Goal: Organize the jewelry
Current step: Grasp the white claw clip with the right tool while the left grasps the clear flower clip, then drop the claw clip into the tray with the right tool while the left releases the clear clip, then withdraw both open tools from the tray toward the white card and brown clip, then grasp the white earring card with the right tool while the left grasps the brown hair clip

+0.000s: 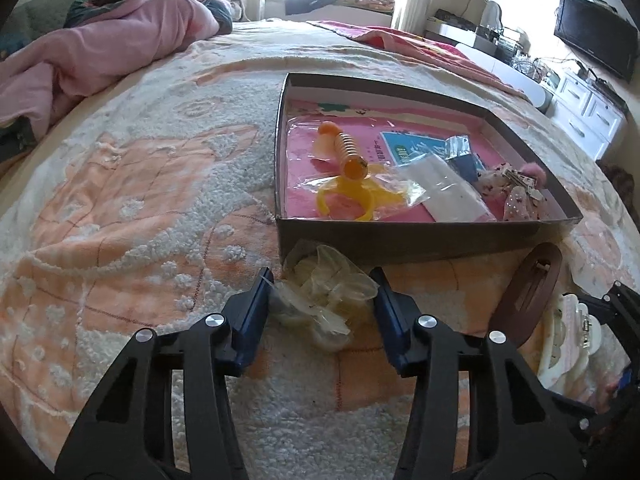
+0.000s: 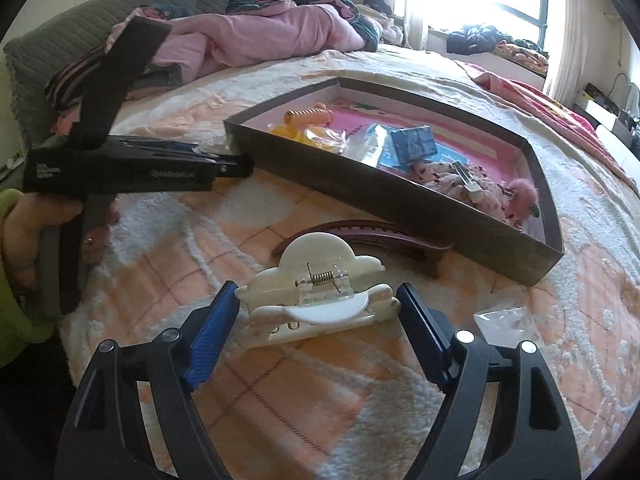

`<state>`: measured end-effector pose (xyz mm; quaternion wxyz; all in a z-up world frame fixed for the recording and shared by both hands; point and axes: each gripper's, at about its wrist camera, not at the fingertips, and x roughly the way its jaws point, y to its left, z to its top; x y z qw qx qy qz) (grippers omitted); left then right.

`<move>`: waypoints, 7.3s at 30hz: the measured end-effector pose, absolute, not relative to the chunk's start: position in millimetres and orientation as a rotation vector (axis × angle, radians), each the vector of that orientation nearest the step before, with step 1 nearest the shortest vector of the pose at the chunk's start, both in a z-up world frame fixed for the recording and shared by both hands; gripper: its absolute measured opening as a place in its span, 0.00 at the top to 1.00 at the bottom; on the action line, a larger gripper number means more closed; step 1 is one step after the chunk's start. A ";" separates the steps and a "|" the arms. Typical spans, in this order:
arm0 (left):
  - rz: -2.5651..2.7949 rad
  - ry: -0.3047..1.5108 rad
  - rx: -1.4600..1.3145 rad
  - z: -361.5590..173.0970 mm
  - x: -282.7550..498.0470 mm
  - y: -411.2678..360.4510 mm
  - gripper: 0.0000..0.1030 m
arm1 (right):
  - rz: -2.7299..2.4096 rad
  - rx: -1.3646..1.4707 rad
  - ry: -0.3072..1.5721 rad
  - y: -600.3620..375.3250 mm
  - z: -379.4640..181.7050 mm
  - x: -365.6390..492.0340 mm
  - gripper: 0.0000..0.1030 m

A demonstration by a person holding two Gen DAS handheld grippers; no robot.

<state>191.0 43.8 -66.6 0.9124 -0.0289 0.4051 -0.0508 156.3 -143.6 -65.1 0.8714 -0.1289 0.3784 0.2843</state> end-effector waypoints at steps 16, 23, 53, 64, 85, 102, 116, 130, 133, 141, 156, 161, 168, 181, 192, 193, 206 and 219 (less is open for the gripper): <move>-0.192 0.780 -0.043 -44.4 159.8 24.9 0.61 | 0.587 -0.185 0.743 -163.4 -38.4 153.1 0.25; -0.240 0.744 -0.025 -32.0 154.8 2.5 0.61 | 0.542 -0.143 0.723 -182.3 -27.5 159.1 0.25; -0.279 0.714 0.023 -14.7 210.6 -38.4 0.61 | 0.371 -0.048 0.672 -232.8 -0.9 207.6 0.25; -0.268 0.717 0.018 -19.3 244.4 -37.8 0.61 | 0.327 -0.032 0.683 -237.9 -4.2 235.3 0.25; -0.216 0.733 -0.019 -37.0 279.3 -22.1 0.61 | 0.331 -0.169 0.702 -213.5 -18.2 289.2 0.25; -0.196 0.768 -0.064 -45.8 288.9 -10.9 0.61 | 0.413 -0.286 0.765 -180.9 -45.2 296.3 0.25; -0.195 0.782 -0.058 -47.6 288.3 -12.3 0.61 | 0.415 -0.239 0.796 -184.8 -49.8 288.2 0.17; -0.183 0.762 -0.098 -36.3 274.1 -6.6 0.38 | 0.333 -0.161 0.714 -217.3 -23.6 258.9 0.09; -0.184 0.741 -0.105 -29.2 267.6 -5.3 0.33 | 0.311 -0.153 0.683 -224.6 -15.8 248.9 0.09; -0.187 0.691 -0.118 -9.1 247.4 -1.9 0.14 | 0.299 -0.142 0.634 -234.5 -2.8 222.6 0.08; -0.222 0.595 -0.095 15.4 198.0 -3.9 0.11 | 0.311 -0.100 0.583 -252.6 12.6 181.3 0.08; -0.246 0.594 -0.061 13.0 184.5 -12.2 0.11 | 0.298 -0.110 0.605 -260.2 5.1 172.3 0.08; -0.290 0.649 -0.017 -4.5 171.9 -25.5 0.11 | 0.276 -0.120 0.638 -268.7 -8.7 163.5 0.08; -0.367 0.742 0.076 -45.5 179.2 -54.7 0.14 | 0.317 -0.292 0.801 -242.7 -65.4 171.7 0.22; -0.437 0.804 0.093 -63.5 197.8 -70.4 0.35 | 0.355 -0.219 0.852 -249.1 -70.9 179.6 0.60; -0.445 0.812 0.097 -65.7 198.6 -72.3 0.37 | 0.357 -0.211 0.855 -249.5 -70.1 180.1 0.60; -0.507 0.815 0.191 -67.2 186.2 -94.2 0.91 | 0.374 -0.136 0.829 -257.7 -56.3 181.2 0.61; -0.503 0.769 0.093 -37.8 170.5 -71.2 0.95 | 0.405 -0.097 0.780 -259.2 -37.7 176.2 0.61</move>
